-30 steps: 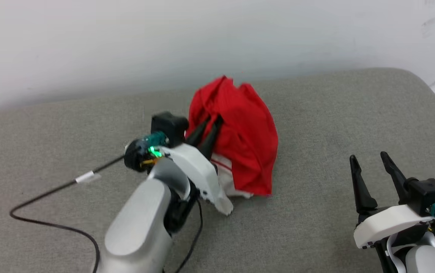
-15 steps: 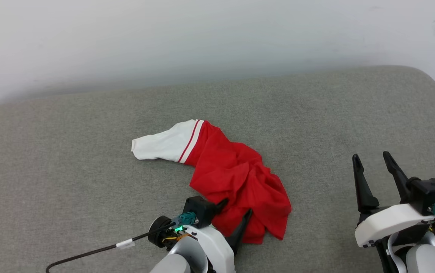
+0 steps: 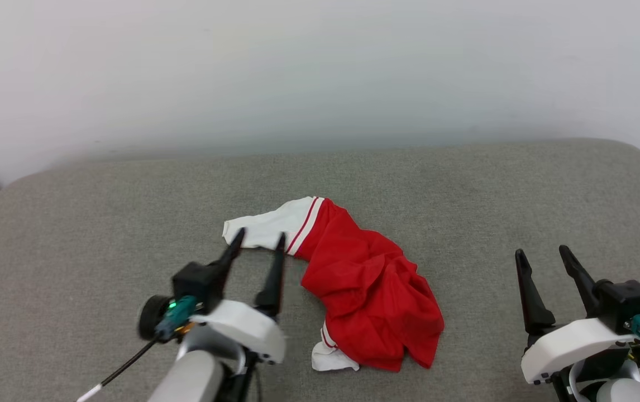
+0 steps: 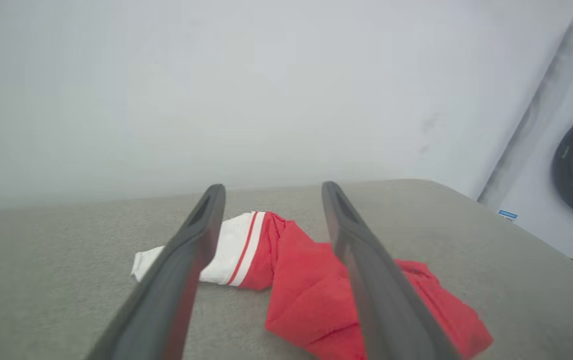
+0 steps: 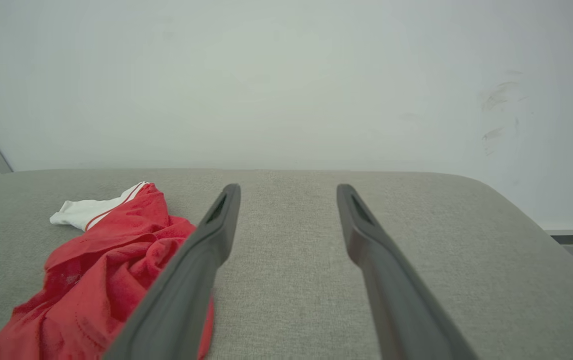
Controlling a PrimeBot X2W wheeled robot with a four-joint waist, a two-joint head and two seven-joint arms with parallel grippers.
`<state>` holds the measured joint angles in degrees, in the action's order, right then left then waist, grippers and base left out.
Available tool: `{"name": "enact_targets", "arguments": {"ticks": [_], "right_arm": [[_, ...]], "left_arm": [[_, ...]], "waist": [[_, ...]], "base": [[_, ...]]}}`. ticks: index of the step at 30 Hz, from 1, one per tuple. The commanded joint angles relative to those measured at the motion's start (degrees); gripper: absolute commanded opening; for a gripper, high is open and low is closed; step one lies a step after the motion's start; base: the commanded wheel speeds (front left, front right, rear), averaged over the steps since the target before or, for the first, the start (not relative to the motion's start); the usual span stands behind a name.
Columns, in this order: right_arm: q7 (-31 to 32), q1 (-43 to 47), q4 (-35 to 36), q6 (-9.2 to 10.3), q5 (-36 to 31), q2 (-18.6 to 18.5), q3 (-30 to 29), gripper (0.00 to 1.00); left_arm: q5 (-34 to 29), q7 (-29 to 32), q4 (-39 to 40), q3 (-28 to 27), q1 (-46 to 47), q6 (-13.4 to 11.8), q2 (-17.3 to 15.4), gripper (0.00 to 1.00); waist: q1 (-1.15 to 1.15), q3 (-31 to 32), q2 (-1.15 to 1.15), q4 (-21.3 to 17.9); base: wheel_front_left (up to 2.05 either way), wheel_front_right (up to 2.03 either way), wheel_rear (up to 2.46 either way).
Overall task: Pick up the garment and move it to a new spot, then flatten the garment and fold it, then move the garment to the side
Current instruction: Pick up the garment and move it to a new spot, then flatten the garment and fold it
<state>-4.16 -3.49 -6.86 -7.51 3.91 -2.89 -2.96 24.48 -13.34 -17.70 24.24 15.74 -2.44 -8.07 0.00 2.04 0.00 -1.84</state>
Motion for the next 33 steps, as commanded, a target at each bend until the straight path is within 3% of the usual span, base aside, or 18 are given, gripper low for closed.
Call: {"name": "enact_targets", "arguments": {"ticks": [1, 10, 25, 29, 33], "right_arm": [[0.1, 0.7, 0.4, 0.04, -0.3, 0.0, 0.1, 1.00], [1.1, 1.8, 1.2, 0.03, -0.4, 0.0, 1.4, 1.00], [1.6, 0.8, 0.1, 0.04, 1.0, 0.0, 2.2, 1.00], [6.5, -0.1, -1.6, 0.03, 2.3, 0.0, 1.6, 1.00], [17.6, -1.0, -3.1, 0.03, 2.4, -0.2, 6.0, 1.00]], "left_arm": [[0.1, -0.5, 0.4, -1.4, -1.6, -1.4, -1.0, 1.00], [0.9, -1.4, 1.8, -7.2, -7.9, -6.0, -4.8, 1.00], [1.1, -1.4, 4.2, -7.6, -9.0, -6.8, -5.7, 1.00], [1.0, -1.5, 4.8, -7.6, -8.5, -7.0, -5.6, 1.00], [0.6, -1.6, 5.2, -7.2, -8.2, -7.0, -5.2, 1.00]], "waist": [[0.00, 0.3, 0.00, 0.1], [0.00, 0.6, 0.00, -0.2], [0.00, 0.3, 0.00, -0.5], [0.00, -0.1, 0.00, -0.1], [0.00, -0.6, 0.00, 1.0]], "base": [[0.00, 0.00, 0.00], [0.00, 0.00, 0.00], [0.00, 0.00, 0.00], [0.00, 0.00, 0.00], [0.00, 0.00, 0.00]]}}
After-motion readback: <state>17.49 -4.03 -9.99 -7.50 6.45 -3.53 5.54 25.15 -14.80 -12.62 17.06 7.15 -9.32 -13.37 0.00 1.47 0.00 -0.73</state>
